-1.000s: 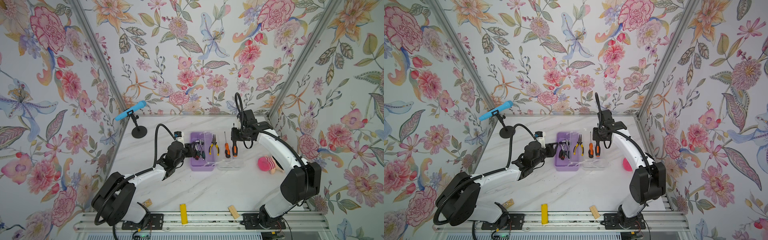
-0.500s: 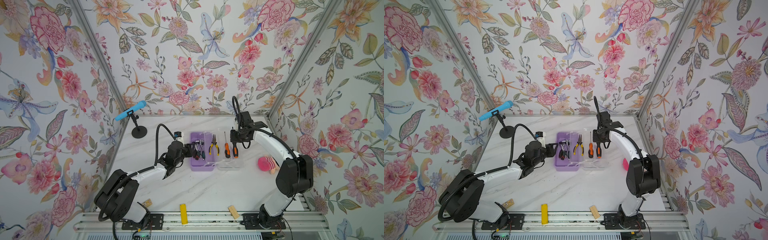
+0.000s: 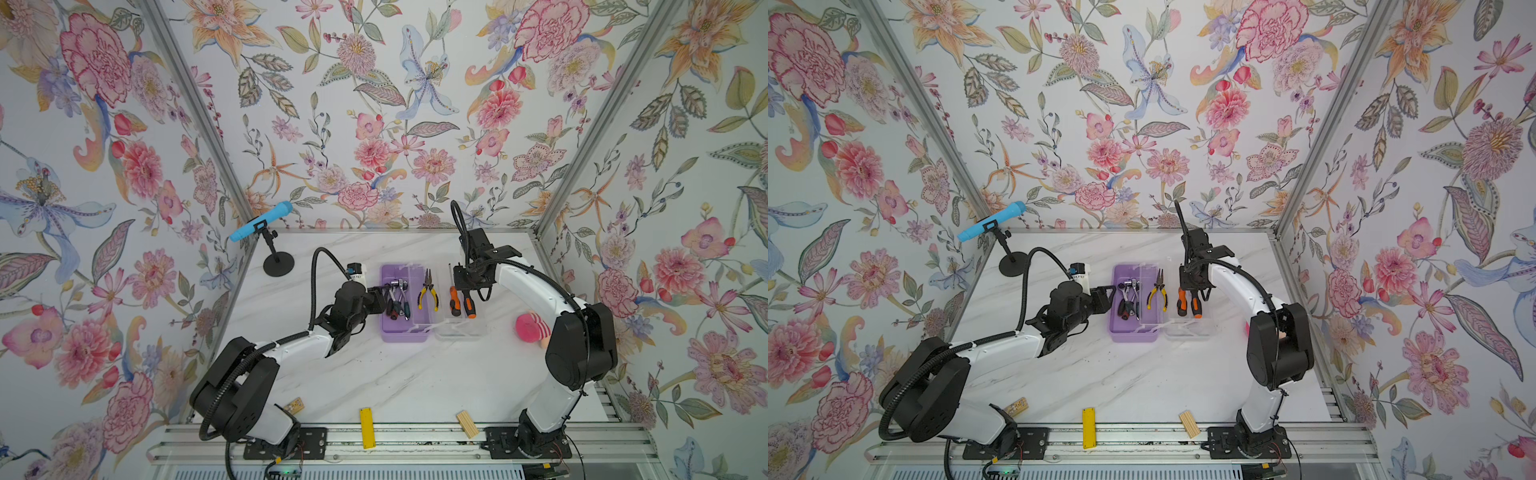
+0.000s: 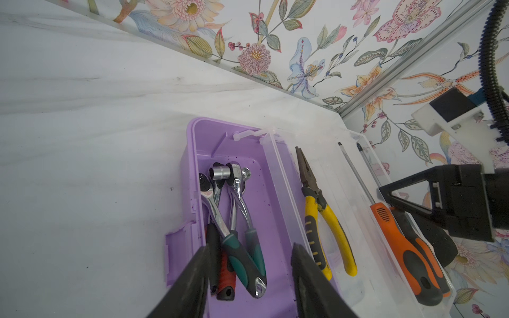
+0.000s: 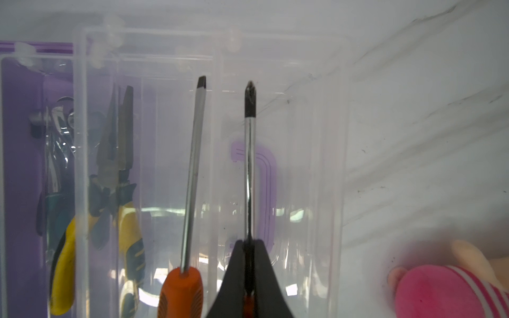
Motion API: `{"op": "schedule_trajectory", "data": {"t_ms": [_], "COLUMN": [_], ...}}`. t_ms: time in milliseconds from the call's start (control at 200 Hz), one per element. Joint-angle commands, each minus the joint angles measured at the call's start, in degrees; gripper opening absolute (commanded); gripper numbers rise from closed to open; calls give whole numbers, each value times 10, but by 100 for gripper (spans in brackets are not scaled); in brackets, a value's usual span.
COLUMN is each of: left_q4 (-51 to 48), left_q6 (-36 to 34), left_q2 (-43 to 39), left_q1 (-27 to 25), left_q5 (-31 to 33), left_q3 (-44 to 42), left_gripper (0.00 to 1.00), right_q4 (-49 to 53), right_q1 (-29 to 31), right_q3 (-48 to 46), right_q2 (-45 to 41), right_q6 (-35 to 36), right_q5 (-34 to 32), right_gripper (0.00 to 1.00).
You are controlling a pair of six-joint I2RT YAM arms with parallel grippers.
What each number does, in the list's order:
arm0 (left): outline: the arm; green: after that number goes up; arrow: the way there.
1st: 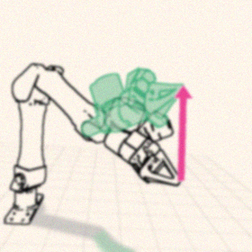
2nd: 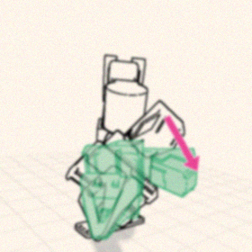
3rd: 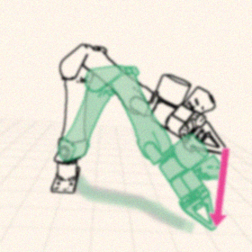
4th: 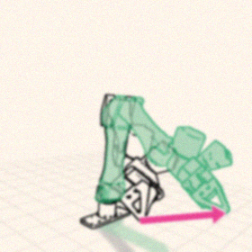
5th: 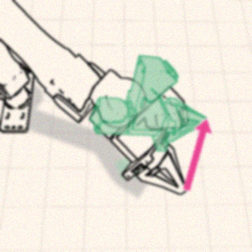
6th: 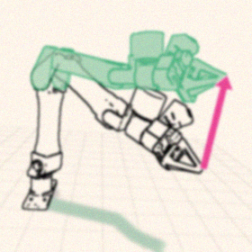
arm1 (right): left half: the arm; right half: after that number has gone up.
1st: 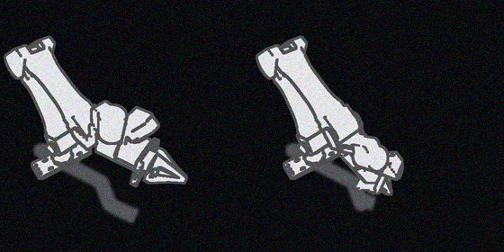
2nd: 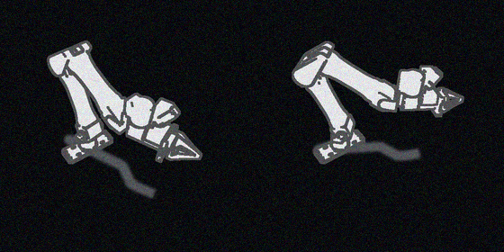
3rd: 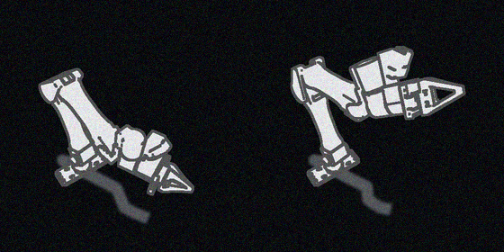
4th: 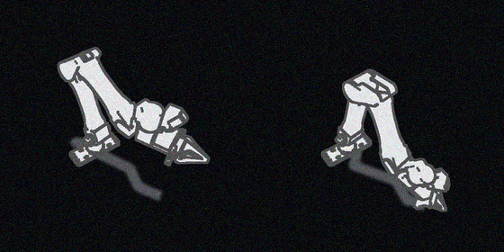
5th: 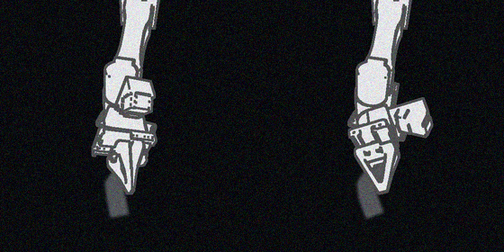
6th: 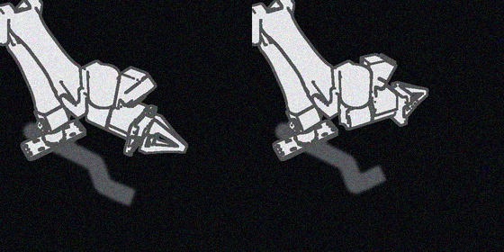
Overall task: Pack the tool kit
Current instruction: 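Lower the Phillips screwdriver beside the orange screwdriver with the right gripper, then open the right gripper and lift it away while the left gripper lowers over the ratchets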
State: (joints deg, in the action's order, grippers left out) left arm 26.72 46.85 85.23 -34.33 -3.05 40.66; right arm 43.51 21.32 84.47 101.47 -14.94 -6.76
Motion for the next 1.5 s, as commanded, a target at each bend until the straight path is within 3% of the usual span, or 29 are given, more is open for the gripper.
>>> {"op": "schedule_trajectory", "data": {"t_ms": [0,285,546,751,876,1041,1266,1491], "left_q4": [6,-1,-1,-14,-55,-106,-119,-135], "left_q6": [-14,-17,-25,-34,-53,-79,-98,-123], "left_q2": [8,6,18,34,64,110,160,215], "left_q1": [8,13,15,21,24,33,54,68], "left_q5": [-9,-6,-2,4,21,25,28,11], "left_q3": [10,10,18,38,76,135,186,242], "left_gripper": [51,51,51,50,51,50,50,47], "right_q4": [27,39,39,38,-23,-63,-100,-147], "right_q1": [5,4,2,-4,-19,-67,-82,-104], "right_q3": [-14,-12,-2,-13,-98,-203,-323,-439], "right_q2": [-3,-29,-75,-142,-221,-318,-442,-494], "right_q6": [5,8,2,-13,-49,-93,-156,-222], "right_q5": [-20,-10,33,14,-7,37,83,150], "right_gripper": [11,40,51,54,59,59,57,53]}}
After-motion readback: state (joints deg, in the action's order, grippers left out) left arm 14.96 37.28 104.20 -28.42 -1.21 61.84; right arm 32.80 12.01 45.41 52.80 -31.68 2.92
